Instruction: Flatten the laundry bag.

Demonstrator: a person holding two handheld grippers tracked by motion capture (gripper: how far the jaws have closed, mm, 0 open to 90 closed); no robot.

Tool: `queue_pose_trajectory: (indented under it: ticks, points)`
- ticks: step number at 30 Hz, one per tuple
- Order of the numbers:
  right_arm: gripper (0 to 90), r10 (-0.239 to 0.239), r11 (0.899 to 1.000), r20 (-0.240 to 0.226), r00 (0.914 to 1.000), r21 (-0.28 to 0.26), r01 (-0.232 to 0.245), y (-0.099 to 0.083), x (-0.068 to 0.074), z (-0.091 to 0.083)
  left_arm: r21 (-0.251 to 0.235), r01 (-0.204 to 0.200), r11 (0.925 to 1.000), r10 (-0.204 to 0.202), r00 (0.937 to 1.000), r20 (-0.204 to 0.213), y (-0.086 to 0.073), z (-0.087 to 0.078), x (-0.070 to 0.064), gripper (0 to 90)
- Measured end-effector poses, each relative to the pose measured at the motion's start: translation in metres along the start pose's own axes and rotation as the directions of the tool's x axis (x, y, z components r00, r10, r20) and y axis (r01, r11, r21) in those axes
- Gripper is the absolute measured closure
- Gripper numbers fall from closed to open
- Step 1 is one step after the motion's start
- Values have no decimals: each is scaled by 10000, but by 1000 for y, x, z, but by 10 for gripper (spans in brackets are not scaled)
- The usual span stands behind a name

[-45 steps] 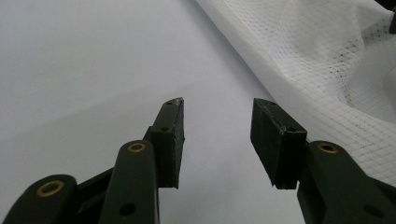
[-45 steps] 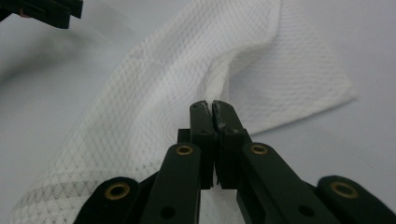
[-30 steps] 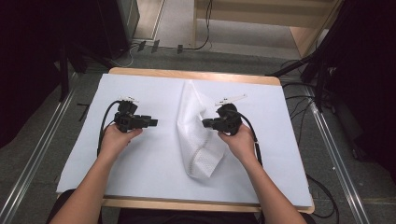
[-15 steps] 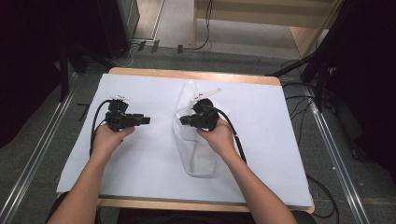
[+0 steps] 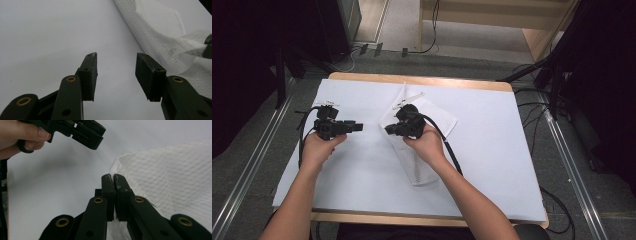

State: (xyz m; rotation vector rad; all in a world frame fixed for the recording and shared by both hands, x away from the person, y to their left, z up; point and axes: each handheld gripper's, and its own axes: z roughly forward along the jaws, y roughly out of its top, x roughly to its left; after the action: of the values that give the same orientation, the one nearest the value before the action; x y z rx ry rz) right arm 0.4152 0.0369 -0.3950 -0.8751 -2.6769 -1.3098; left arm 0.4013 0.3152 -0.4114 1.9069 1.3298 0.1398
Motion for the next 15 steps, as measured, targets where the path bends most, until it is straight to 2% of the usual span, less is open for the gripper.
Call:
queue_pose_trajectory:
  ticks: [4,8,10,11,12,14,15]
  points:
    - [890,-100,9997,-168,9998,233,104,3,7,20,-44,84,10000,-85,9999,-85,-2,-3,4,531]
    - [873,-143,9987,-200,9997,486,152,4,10,32,-17,131,9999,-132,9998,-157,-3,-6,7,531]
    - [852,-181,9986,-176,9997,485,189,4,10,34,-37,189,9998,-189,9996,-188,-4,-7,8,531]
    - [777,-184,9992,-210,9996,360,191,5,10,33,-53,198,9998,-199,9996,-217,-5,-7,9,531]
    - [777,-184,9992,-210,9996,360,191,5,10,33,-53,198,9998,-199,9996,-217,-5,-7,9,531]
    - [706,-279,9996,-142,9995,86,280,9,11,24,-58,238,9997,-239,9995,-228,-5,-7,10,531]
    - [706,-279,9996,-142,9995,86,280,9,11,24,-58,238,9997,-239,9995,-228,-5,-7,10,531]
